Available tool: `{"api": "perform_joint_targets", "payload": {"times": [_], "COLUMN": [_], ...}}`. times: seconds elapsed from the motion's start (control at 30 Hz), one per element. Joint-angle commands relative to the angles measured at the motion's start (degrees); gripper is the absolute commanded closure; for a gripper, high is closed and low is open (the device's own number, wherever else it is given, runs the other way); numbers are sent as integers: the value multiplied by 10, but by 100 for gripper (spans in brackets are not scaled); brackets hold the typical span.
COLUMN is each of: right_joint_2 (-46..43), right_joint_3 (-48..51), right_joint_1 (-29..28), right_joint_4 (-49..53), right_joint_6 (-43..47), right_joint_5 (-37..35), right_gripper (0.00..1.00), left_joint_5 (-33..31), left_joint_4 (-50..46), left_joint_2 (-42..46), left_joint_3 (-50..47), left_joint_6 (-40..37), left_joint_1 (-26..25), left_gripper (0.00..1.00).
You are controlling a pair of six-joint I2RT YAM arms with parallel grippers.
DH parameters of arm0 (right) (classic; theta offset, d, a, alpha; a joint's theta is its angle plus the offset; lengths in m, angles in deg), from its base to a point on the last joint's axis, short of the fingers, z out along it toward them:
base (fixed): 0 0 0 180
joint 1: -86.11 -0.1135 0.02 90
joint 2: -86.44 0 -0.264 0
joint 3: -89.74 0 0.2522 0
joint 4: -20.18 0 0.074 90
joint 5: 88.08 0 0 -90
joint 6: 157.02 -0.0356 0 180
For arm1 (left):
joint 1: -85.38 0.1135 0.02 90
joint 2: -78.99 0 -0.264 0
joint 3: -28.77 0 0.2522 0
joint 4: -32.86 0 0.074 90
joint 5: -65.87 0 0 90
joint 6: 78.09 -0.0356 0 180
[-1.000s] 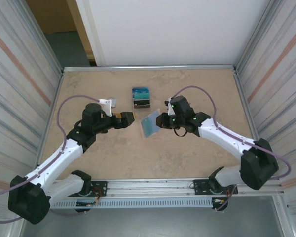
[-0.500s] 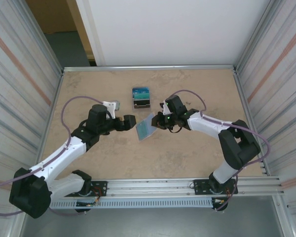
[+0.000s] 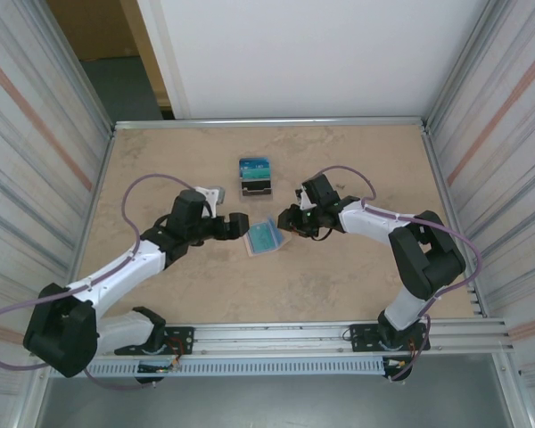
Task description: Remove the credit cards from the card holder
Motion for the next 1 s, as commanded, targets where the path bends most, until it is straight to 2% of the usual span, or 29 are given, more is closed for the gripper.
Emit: {"api": "perform_joint_targets", "payload": {"times": [0.0,0.27,0.43,0.67,0.83,0.97], "right_joint_2": [-10,-25,-51,-112,-126,-96], "right_joint_3": [15,22,24,23,-18,-66], "right_joint_1": [9,18,21,-7,-87,-144], "right_joint_4": [33,47,77,139,182,199], "right_joint_6": [16,20,27,42,70,91], "right_joint_5": [-28,-49,-95,-213,-295,-317], "right_gripper": [63,58,53,53,54,56], "left_joint_5": [-34,-62,-54,-79,-108,-123], "left_joint_4": [-20,-24,-7,-3,-20,-27], "left_joint_2": [-7,-54,-84,-95,-83,-63], "left_joint_3": [10,10,9,10,3,-12], "left_joint_6": [-19,-29,-15,11,33,54], "left_joint_1": [-12,-28,-32,-29,-15,1], "left_gripper": [14,35,37,35,27,18]}}
